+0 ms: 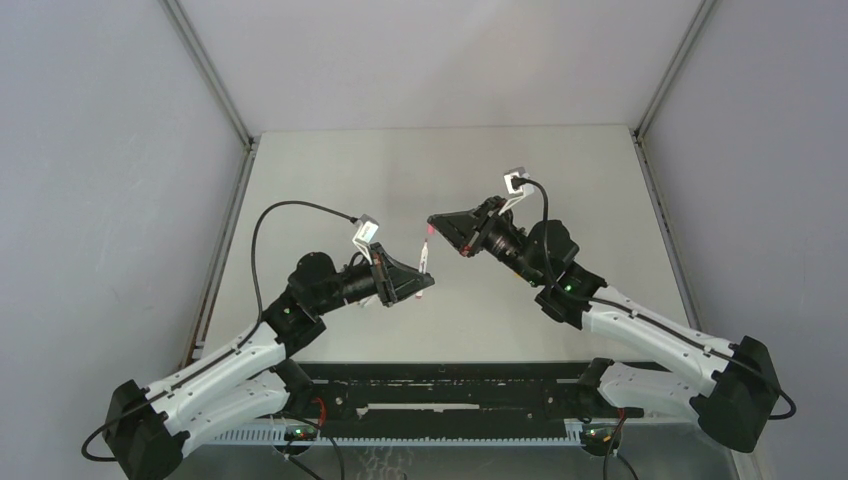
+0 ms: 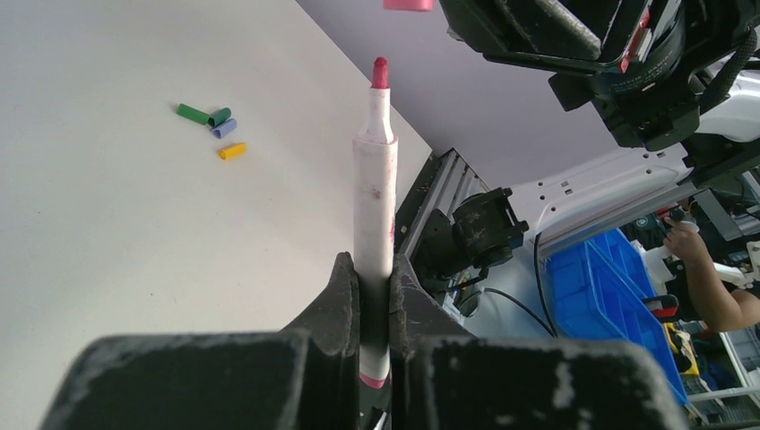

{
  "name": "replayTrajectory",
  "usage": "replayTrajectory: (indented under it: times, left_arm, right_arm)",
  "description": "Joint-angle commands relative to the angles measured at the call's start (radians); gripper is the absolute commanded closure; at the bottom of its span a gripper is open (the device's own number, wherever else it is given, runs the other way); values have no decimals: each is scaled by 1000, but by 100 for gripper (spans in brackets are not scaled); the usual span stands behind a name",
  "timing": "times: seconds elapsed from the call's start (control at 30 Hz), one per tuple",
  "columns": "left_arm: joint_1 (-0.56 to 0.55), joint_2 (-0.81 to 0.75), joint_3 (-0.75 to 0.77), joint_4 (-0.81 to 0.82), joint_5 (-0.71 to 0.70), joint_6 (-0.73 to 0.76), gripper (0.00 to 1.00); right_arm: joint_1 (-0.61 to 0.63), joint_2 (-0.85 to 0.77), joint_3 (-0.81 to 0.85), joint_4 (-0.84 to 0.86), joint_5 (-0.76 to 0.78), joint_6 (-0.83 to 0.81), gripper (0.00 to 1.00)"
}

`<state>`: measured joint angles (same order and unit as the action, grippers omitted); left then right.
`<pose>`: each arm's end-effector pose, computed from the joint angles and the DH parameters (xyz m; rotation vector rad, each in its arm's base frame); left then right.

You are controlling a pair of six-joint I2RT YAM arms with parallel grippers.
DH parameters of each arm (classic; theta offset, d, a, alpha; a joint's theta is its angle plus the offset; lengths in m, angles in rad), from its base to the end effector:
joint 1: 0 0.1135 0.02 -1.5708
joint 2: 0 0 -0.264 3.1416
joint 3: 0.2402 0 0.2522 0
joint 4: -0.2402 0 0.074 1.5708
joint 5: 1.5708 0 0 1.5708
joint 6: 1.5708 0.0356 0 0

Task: Insert the pens into the pen caps

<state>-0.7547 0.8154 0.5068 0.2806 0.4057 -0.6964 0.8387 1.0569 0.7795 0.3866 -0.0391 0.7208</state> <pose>0.1341 -0.1454 0.2855 0.4041 1.7531 -1.4098 0.1669 0.1877 0.3460 -0.1291 1.5950 1.2771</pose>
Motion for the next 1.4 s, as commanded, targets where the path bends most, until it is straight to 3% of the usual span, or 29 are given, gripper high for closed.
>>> replayTrajectory:
  times: [0.0, 1.37]
  left_arm:
    - [-10, -9, 72, 18, 19, 20, 100]
    - [-12, -11, 92, -26, -34, 54, 100]
  right_arm:
    - [7, 12, 35, 31, -12, -5, 100]
    - [30, 13, 36, -20, -45, -23, 100]
